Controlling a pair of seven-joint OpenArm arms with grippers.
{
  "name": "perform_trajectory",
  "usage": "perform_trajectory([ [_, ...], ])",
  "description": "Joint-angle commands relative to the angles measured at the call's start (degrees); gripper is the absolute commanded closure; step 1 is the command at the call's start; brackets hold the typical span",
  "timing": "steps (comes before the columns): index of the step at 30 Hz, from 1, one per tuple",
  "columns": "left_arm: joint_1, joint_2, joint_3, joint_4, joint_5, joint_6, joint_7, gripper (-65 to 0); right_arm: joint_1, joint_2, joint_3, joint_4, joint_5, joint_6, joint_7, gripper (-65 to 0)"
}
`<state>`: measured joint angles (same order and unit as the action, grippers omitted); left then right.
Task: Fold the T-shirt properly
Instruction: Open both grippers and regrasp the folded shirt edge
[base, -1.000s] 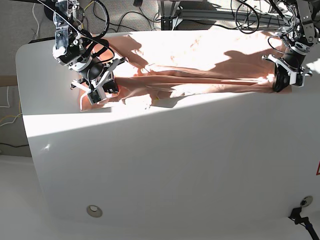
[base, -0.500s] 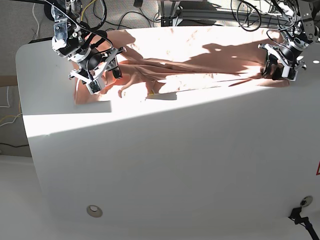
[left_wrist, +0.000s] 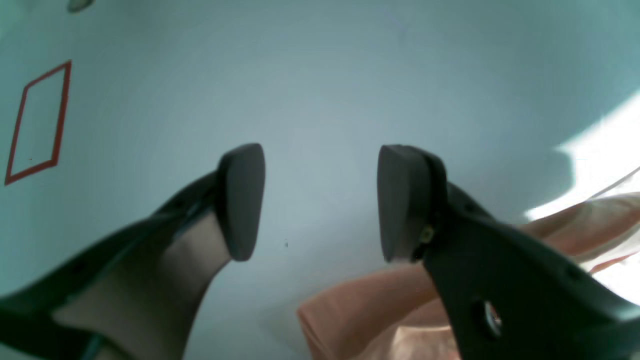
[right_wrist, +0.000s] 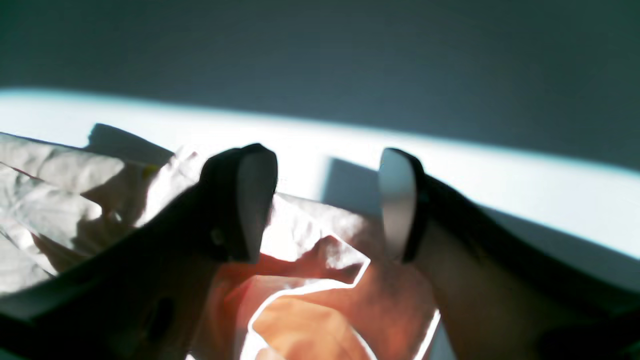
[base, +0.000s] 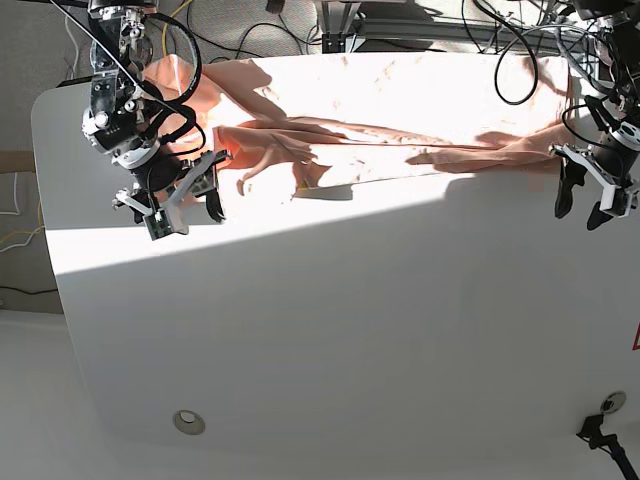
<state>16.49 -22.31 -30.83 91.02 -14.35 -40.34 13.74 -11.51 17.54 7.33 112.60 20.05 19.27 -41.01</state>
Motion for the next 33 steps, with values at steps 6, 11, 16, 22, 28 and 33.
perform_trajectory([
  [6,-0.45,3.27,5.47,0.10,0.15,0.34,-0.59,-33.7,3.20,-6.24,0.54,-5.21,0.03,0.29,0.97,-34.7],
  [11,2.45,6.00,5.47,0.98,2.35,0.34,-0.59,-33.7,-2.16,-7.30,0.27,-4.77,0.12,0.29,2.20,-34.7],
  [16,6.59,6.17,5.38,3.35,2.26,0.34,-0.59,-33.7,-10.69,-7.03,0.18,-1.17,0.21,0.29,2.29,-34.7],
  [22,13.53,6.00,5.11,10.74,2.26,0.34,-0.59,-33.7,-17.20,-6.95,0.18,1.82,0.47,0.29,2.38,-34.7],
  [28,17.14,6.35,2.39,17.15,2.26,0.34,-0.59,-33.6,-17.99,-6.95,0.27,3.84,0.56,0.38,2.38,-34.7],
  [33,17.14,6.35,2.65,16.98,2.26,0.34,-0.59,-33.6,-14.73,-6.86,0.54,3.67,0.56,2.23,3.17,-34.7],
])
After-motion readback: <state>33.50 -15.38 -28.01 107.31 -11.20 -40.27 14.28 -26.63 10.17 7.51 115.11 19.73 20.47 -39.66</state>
